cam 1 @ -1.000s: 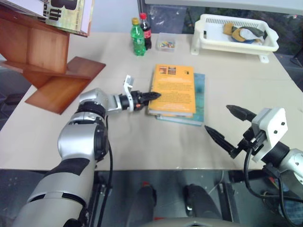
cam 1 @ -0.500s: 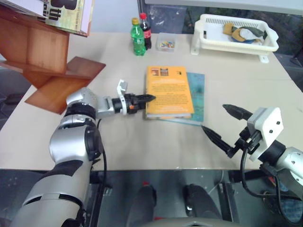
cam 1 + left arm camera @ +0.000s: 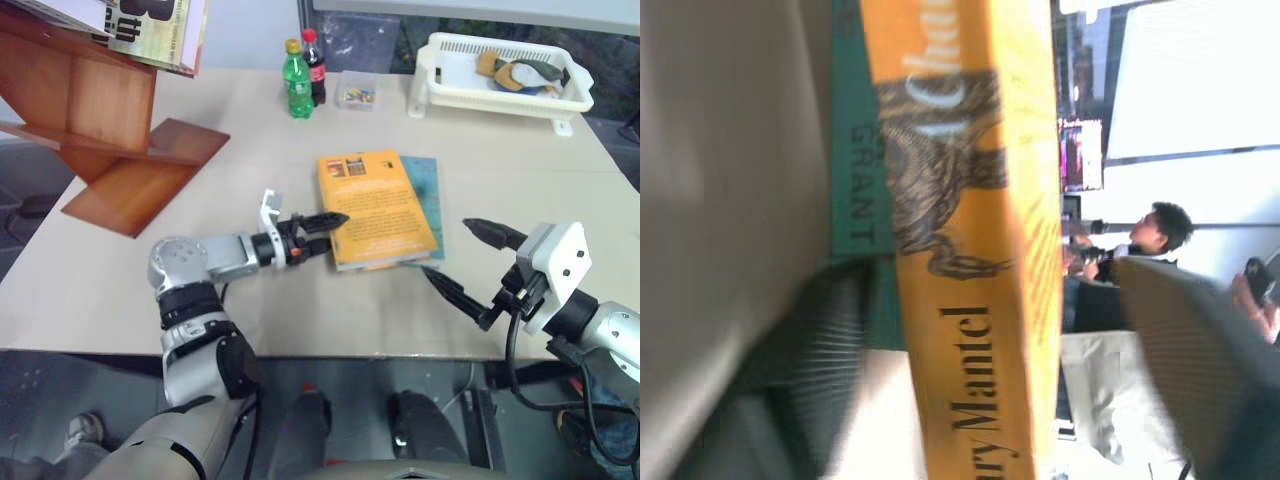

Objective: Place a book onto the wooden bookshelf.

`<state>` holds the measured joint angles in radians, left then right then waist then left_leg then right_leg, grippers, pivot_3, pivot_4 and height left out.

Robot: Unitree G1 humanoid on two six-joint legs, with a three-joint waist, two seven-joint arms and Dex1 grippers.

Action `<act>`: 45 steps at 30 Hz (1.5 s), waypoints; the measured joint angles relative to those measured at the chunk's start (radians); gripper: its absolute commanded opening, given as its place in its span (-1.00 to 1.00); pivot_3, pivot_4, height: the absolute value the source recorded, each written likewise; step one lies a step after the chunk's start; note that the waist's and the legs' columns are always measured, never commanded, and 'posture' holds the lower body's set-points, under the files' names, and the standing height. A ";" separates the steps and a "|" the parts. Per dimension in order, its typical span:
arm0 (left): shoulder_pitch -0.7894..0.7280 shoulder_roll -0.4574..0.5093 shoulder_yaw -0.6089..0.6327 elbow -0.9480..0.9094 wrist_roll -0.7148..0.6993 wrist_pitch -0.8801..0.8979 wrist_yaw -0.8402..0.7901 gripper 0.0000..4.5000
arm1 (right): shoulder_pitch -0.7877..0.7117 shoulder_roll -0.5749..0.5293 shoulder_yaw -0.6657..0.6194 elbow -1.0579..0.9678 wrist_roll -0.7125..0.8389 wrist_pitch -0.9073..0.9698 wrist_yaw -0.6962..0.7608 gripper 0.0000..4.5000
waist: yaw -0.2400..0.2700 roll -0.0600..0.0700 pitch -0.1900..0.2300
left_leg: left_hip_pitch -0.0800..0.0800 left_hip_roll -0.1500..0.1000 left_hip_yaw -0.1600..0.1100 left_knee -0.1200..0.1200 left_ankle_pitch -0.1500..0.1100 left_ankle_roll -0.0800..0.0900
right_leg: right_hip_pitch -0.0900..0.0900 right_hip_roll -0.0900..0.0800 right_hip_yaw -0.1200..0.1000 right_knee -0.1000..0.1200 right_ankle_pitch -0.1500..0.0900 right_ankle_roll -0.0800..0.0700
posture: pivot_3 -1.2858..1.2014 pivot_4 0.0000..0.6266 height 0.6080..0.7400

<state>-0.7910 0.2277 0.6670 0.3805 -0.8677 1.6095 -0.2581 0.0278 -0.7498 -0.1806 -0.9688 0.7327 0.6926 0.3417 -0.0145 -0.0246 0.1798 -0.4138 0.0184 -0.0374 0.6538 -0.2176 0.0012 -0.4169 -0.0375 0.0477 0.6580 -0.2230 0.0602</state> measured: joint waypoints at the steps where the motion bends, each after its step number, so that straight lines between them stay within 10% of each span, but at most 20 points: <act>1: -0.009 0.009 0.011 0.016 0.001 0.000 0.013 0.98 | 0.000 -0.001 0.002 -0.001 -0.001 0.001 0.003 1.00 | 0.000 0.000 0.000 | 0.000 0.000 0.000 0.000 0.000 0.000 | 0.000 0.000 0.000 0.000 0.000 0.000 | 0.03 -0.52 1.00; 25: -0.294 0.122 -0.322 0.699 0.269 -0.408 -0.482 0.98 | 0.395 -0.258 -0.025 -0.044 0.051 -0.353 -0.119 1.00 | 0.000 -0.002 0.000 | -0.001 -0.001 0.001 -0.001 0.000 0.000 | 0.000 -0.001 0.000 -0.002 -0.001 0.002 | 0.03 -0.52 1.00; 34: -0.339 0.153 -0.333 0.779 0.326 -0.429 -0.596 -0.65 | 0.515 -0.372 -0.022 -0.044 0.057 -0.510 -0.228 1.00 | 0.001 -0.003 -0.002 | -0.001 -0.001 0.001 0.000 0.000 0.000 | 0.000 -0.001 0.000 -0.002 -0.002 0.003 | 0.03 -0.52 1.00; 45: -0.338 0.224 -0.315 0.751 0.330 -0.342 -0.636 -0.65 | 0.453 -0.399 -0.010 -0.045 0.081 -0.501 -0.259 1.00 | 0.000 -0.005 -0.002 | -0.001 -0.001 0.001 0.000 0.000 0.000 | 0.000 0.000 0.000 -0.002 -0.002 0.003 | 0.03 -0.52 1.00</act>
<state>-1.1291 0.4513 0.3515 1.1314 -0.5375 1.2675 -0.8938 0.4808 -1.1493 -0.1904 -1.0133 0.8133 0.1918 0.0830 -0.0147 -0.0294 0.1780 -0.4145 0.0174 -0.0368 0.6534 -0.2177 0.0014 -0.4165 -0.0379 0.0479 0.6563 -0.2250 0.0629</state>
